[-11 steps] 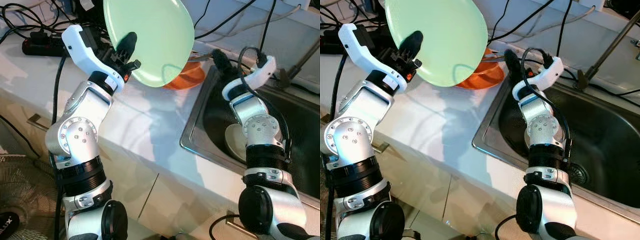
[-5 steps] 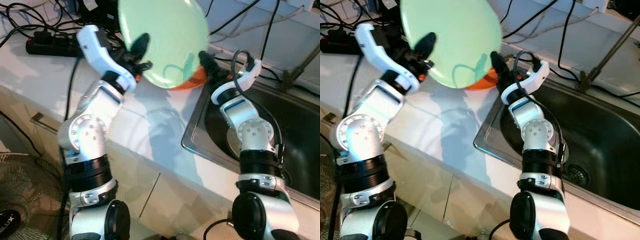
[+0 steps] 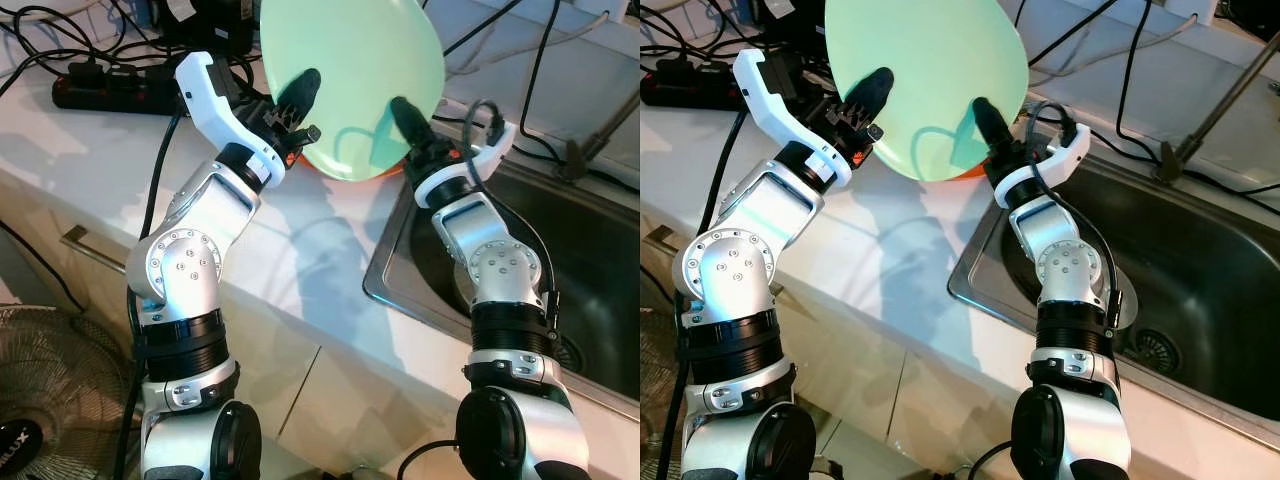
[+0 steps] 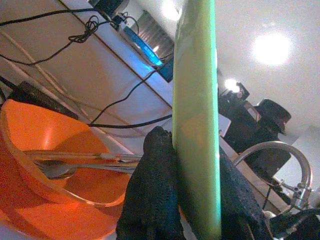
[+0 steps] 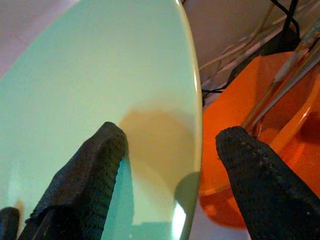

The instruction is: Kitchen organization

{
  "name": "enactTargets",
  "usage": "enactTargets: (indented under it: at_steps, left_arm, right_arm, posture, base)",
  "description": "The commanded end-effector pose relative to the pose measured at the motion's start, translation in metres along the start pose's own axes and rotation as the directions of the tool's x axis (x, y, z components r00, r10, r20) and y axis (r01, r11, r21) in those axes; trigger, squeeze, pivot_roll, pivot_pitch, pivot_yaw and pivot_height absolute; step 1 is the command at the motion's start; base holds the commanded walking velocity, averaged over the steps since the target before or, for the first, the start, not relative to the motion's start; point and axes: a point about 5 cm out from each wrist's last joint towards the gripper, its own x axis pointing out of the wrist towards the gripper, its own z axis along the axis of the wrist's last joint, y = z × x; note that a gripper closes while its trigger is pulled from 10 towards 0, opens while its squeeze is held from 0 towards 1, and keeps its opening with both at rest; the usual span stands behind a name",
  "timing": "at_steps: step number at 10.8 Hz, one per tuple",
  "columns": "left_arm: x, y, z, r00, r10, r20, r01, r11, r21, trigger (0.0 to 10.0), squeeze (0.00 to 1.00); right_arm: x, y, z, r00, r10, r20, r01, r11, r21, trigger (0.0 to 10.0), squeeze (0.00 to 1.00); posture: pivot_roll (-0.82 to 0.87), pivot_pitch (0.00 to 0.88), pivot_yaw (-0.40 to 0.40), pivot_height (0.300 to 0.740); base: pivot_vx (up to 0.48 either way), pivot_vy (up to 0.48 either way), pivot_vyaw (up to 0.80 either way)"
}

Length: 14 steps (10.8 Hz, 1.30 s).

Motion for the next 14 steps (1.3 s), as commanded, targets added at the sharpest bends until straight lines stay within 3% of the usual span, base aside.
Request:
enactTargets:
  at_steps: [1, 3, 4, 5, 6, 11, 14]
  left_arm:
    - [0.005, -0.013, -0.002, 0.997, -0.078, -0.005, 0.078, 0.997, -0.018, 10.0, 0.0]
    - [0.004, -0.006, -0.004, 0.999, -0.054, 0.003, 0.054, 0.997, -0.049, 10.0, 0.0]
    - [0.003, -0.004, -0.005, 0.999, -0.047, 0.003, 0.047, 0.997, -0.062, 10.0, 0.0]
    - [0.003, -0.004, -0.005, 0.999, -0.044, 0.005, 0.044, 0.996, -0.072, 10.0, 0.0]
    - [0.002, -0.003, -0.005, 0.999, -0.041, 0.008, 0.042, 0.996, -0.078, 10.0, 0.0]
    - [0.002, 0.001, -0.009, 1.0, -0.028, -0.015, 0.026, 0.995, -0.095, 10.0, 0.0]
    - [0.002, -0.001, -0.015, 0.999, -0.038, -0.036, 0.032, 0.989, -0.147, 10.0, 0.0]
  right_arm:
    - [-0.004, 0.0, 0.01, 0.999, 0.012, 0.045, -0.013, 1.0, 0.02, 10.0, 0.0]
    - [-0.006, -0.001, 0.014, 0.997, 0.021, 0.077, -0.026, 0.997, 0.069, 10.0, 0.0]
    - [-0.006, -0.001, 0.014, 0.996, 0.026, 0.081, -0.033, 0.996, 0.08, 4.4, 0.0]
    - [-0.006, -0.001, 0.014, 0.996, 0.027, 0.086, -0.035, 0.996, 0.088, 1.1, 0.0]
    - [-0.006, 0.0, 0.014, 0.995, 0.029, 0.091, -0.038, 0.994, 0.098, 0.0, 0.0]
    - [-0.006, 0.001, 0.014, 0.994, 0.04, 0.1, -0.052, 0.992, 0.114, 0.0, 0.0]
    - [-0.007, 0.002, 0.015, 0.992, 0.056, 0.113, -0.072, 0.988, 0.136, 0.0, 0.0]
  posture:
    - [0.05, 0.055, -0.158, 0.74]
    - [0.05, 0.055, -0.156, 0.74]
    - [0.05, 0.057, -0.155, 0.74]
    - [0.05, 0.057, -0.156, 0.74]
    - [0.05, 0.057, -0.156, 0.74]
    - [0.05, 0.057, -0.155, 0.74]
    - [0.05, 0.059, -0.153, 0.74]
  base:
    - [0.0, 0.0, 0.0]
    - [0.0, 0.0, 0.0]
    - [0.0, 0.0, 0.0]
    - [0.0, 0.0, 0.0]
    - [0.0, 0.0, 0.0]
    - [0.0, 0.0, 0.0]
    - [0.0, 0.0, 0.0]
